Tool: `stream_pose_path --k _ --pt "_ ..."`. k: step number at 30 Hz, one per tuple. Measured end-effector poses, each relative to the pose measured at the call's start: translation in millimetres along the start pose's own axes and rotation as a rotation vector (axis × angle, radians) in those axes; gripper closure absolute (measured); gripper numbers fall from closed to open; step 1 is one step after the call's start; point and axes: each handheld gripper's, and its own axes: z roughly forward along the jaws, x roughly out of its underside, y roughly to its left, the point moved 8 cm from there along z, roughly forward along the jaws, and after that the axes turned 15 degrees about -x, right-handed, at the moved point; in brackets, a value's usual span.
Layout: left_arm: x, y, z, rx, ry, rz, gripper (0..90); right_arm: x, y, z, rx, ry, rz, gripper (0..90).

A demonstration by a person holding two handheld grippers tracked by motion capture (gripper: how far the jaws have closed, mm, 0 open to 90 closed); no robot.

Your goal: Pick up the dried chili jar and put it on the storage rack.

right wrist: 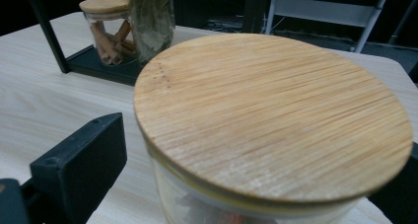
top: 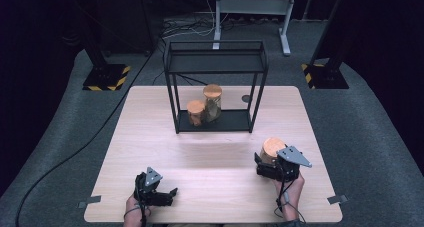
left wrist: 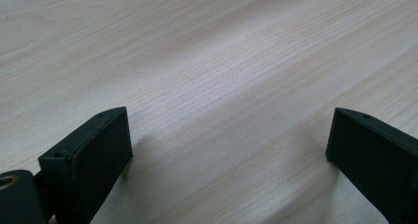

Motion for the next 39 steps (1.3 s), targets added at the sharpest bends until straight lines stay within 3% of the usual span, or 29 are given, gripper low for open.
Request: stream_pose_path --k 10,25,39 --pt "0.0 0.0 0.0 0.0 0.0 0.0 3.0 -0.5 -1.1 -6.0 0.003 -0.064 -0.002 23.7" --pt "0.0 0.0 0.0 0.0 0.0 0.0 3.0 -0.3 -0.5 -9.7 0.006 -0.07 -0.001 24.5" --pt "0.0 0.0 0.0 0.0 0.0 0.0 2.9 -12.5 7.7 -12.1 -0.016 -0.077 -0.022 24.5"
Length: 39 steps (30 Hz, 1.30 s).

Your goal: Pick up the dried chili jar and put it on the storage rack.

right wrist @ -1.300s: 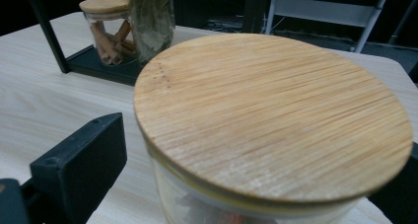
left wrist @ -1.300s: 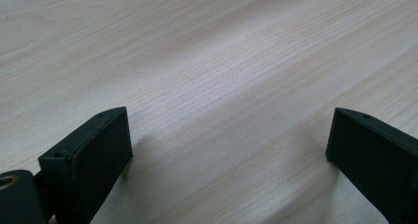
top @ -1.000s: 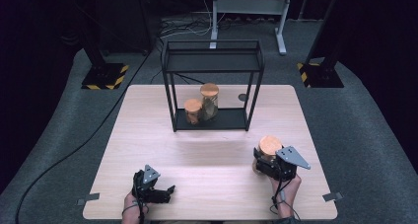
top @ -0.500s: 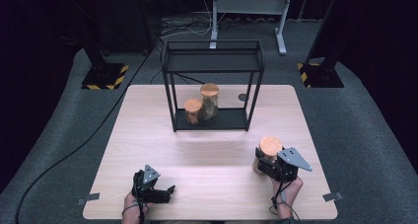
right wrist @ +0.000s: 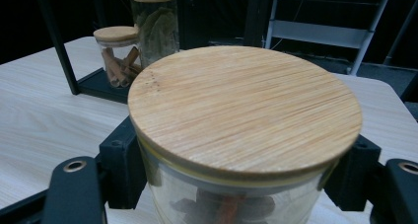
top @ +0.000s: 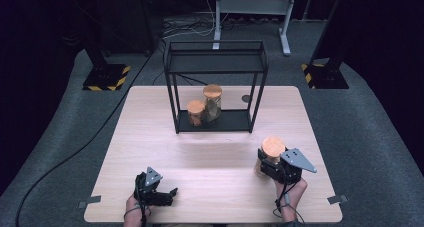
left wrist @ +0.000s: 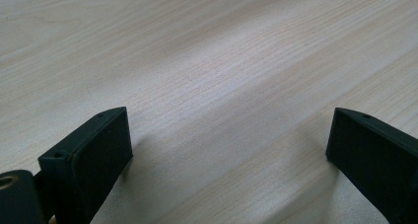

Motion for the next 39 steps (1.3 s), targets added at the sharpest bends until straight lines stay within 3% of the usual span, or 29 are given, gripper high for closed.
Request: stream_pose_path --k 19,39 --pt "0.0 0.2 0.1 -0.002 0.001 0.0 2.6 -11.9 2.7 6.4 -0.027 -0.004 0.004 24.6" --pt "0.1 0.2 0.1 -0.002 0.001 0.0 2.6 -24.9 7.8 25.0 -0.06 0.005 -0.021 24.6"
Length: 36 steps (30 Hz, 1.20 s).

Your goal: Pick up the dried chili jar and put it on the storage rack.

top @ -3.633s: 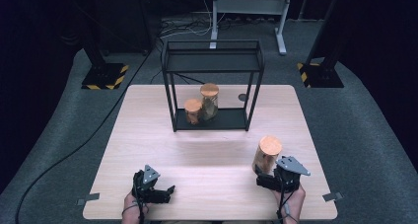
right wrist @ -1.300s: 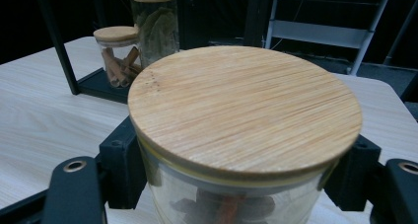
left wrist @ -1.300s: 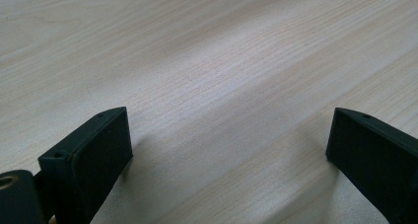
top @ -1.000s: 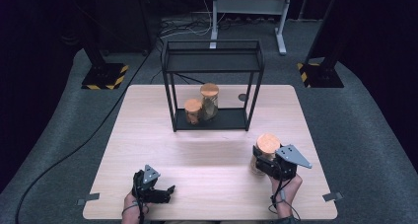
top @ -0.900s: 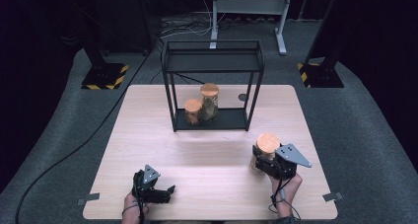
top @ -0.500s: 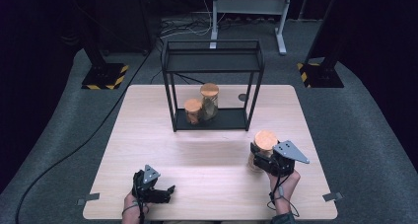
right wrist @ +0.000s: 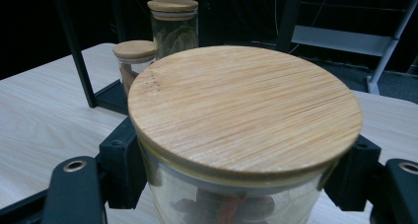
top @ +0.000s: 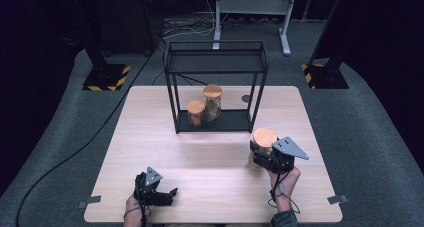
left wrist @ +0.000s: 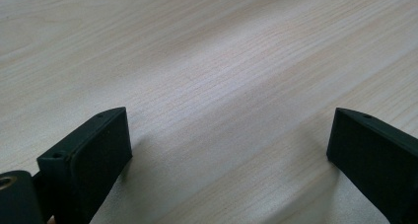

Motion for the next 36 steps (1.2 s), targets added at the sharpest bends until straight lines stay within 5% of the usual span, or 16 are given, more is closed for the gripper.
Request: stream_pose_path --k 36 --pt "-0.1 -0.1 0.0 0.001 -0.001 0.0 2.8 -26.8 -3.1 39.1 -0.043 0.006 -0.012 24.6"
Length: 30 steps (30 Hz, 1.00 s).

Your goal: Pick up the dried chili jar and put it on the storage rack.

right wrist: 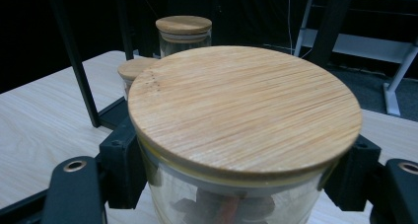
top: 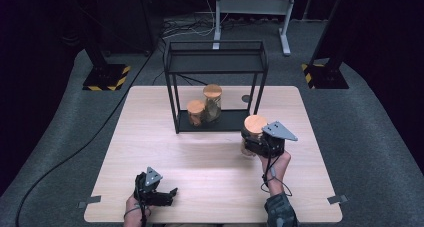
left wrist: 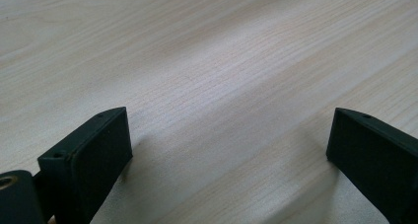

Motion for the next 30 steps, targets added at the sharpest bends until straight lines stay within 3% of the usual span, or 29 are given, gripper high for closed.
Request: stream_pose_path --k 30 --pt "0.1 0.4 0.0 -0.002 0.002 0.0 2.7 -10.3 -7.6 31.9 -0.011 0.022 0.004 24.6"
